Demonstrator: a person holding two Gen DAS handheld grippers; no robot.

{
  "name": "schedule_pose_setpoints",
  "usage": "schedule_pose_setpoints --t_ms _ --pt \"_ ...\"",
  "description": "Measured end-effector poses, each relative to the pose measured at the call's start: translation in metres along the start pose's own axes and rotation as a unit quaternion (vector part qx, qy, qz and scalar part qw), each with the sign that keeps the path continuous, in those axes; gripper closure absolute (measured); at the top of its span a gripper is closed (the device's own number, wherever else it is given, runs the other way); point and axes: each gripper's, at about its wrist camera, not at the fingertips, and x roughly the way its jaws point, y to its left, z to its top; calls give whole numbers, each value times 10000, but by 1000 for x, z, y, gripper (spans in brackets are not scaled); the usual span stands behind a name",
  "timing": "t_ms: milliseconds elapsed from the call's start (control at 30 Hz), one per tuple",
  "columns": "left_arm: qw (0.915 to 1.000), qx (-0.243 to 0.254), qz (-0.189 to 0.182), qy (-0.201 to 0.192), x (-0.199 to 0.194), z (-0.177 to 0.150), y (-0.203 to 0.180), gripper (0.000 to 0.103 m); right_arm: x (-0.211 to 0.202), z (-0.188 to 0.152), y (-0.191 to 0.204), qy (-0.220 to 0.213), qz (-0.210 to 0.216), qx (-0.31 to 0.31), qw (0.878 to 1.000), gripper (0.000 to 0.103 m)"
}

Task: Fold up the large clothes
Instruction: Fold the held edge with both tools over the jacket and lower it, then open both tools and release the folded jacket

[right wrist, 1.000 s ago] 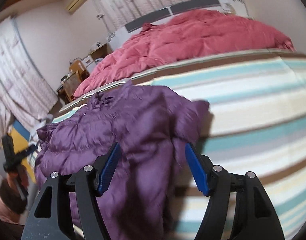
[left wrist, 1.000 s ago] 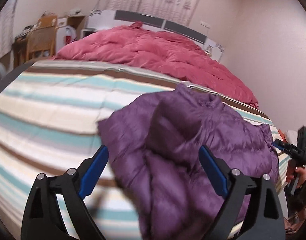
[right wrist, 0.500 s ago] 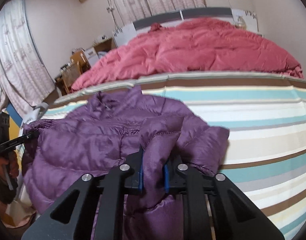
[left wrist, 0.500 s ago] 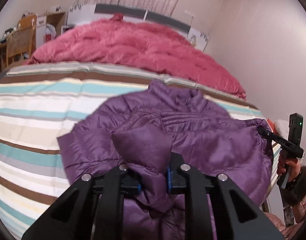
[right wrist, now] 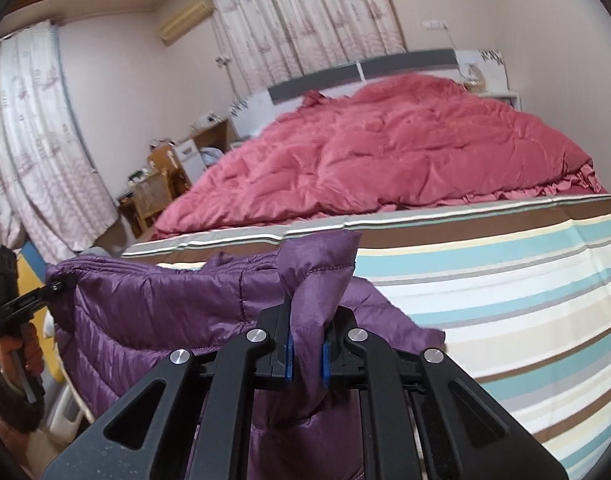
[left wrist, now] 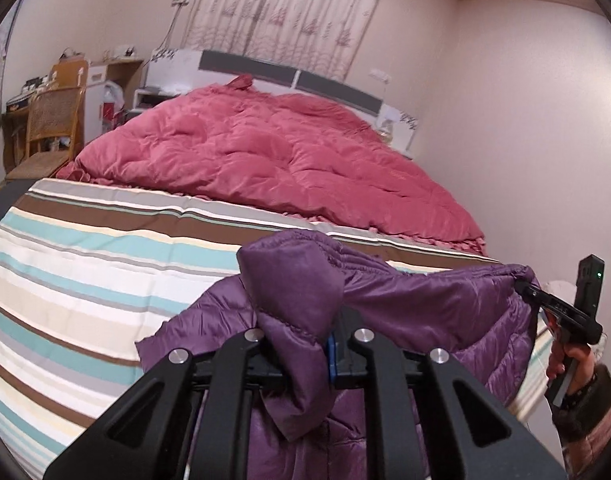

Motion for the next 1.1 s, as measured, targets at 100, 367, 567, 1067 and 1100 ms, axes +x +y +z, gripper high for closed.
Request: schedule_pose_setpoints --t_ms 100,367,567,1067,1100 --pt "9994 -81 215 250 32 8 4 91 32 6 -8 274 -228 236 9991 94" --pt "9937 -451 727 722 101 9 21 91 101 6 -21 716 -568 498 9946 94" --pt "9874 -616 1092 968 146 -6 34 91 140 -10 -27 955 -902 376 9906 94" --pt "9825 -687 1457 931 192 -34 53 77 184 -29 -30 906 -1372 221 9861 90" --pt "9827 -694 1453 920 192 -35 53 76 185 -29 -30 895 -1412 197 9857 89"
